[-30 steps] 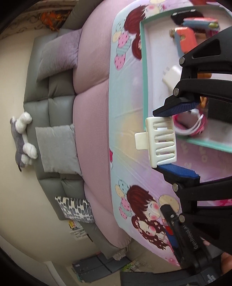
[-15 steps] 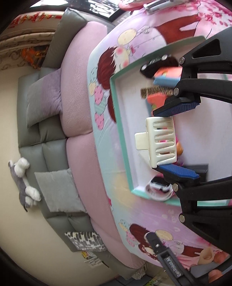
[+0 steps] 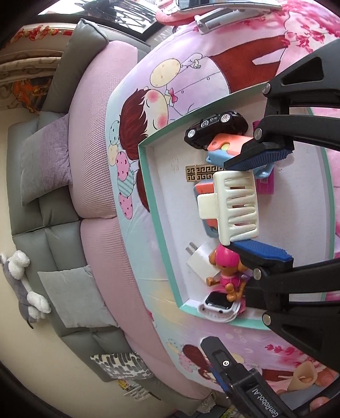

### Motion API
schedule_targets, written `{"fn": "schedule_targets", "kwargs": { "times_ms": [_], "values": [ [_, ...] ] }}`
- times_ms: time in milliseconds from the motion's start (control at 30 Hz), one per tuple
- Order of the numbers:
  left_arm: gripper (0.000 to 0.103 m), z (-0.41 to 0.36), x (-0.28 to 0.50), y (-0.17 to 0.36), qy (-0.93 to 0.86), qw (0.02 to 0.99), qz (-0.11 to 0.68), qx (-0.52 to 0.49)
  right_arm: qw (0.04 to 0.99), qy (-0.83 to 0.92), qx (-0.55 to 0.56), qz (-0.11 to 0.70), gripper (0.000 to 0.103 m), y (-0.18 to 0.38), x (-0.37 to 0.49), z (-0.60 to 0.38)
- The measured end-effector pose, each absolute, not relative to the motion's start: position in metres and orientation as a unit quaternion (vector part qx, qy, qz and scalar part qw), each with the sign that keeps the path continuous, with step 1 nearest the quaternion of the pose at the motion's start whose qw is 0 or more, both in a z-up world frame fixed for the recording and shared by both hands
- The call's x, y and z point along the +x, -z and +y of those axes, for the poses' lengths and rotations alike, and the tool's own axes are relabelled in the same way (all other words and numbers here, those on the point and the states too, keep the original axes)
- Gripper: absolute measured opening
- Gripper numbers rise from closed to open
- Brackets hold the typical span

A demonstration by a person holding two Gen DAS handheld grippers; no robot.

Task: Organize rigid objects

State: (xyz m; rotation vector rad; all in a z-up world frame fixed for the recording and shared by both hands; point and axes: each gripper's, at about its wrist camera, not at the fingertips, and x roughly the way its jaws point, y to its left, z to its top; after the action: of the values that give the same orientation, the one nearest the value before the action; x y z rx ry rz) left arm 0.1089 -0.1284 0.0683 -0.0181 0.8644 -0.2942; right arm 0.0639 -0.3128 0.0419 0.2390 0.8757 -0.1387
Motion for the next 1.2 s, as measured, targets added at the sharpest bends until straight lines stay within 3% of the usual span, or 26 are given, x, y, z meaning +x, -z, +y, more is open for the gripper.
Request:
{"fn": "schedule_targets", "kwargs": {
  "times_ms": [733, 900, 1100, 1200],
  "values": [
    [0.078, -0.171, 0.113, -0.039, 0.146, 0.869, 0.469, 0.062, 0.887, 0.054, 0.106, 0.446, 0.056, -0.031, 0.065, -0.321],
    [0.078, -0.161, 0.113, -0.043, 0.133, 0.872, 0.468, 0.054, 0.883, 0.053, 0.105, 0.454, 0.067, -0.03, 0.065, -0.32],
    [0.079, -0.141, 0.11, -0.046, 0.097, 0.877, 0.468, 0.042, 0.881, 0.054, 0.105, 0.459, 0.069, -0.031, 0.063, -0.319],
    [0.087, -0.129, 0.107, -0.044, 0.077, 0.879, 0.47, 0.035, 0.882, 0.043, 0.107, 0.456, 0.079, -0.033, 0.061, -0.316]
  ]
}}
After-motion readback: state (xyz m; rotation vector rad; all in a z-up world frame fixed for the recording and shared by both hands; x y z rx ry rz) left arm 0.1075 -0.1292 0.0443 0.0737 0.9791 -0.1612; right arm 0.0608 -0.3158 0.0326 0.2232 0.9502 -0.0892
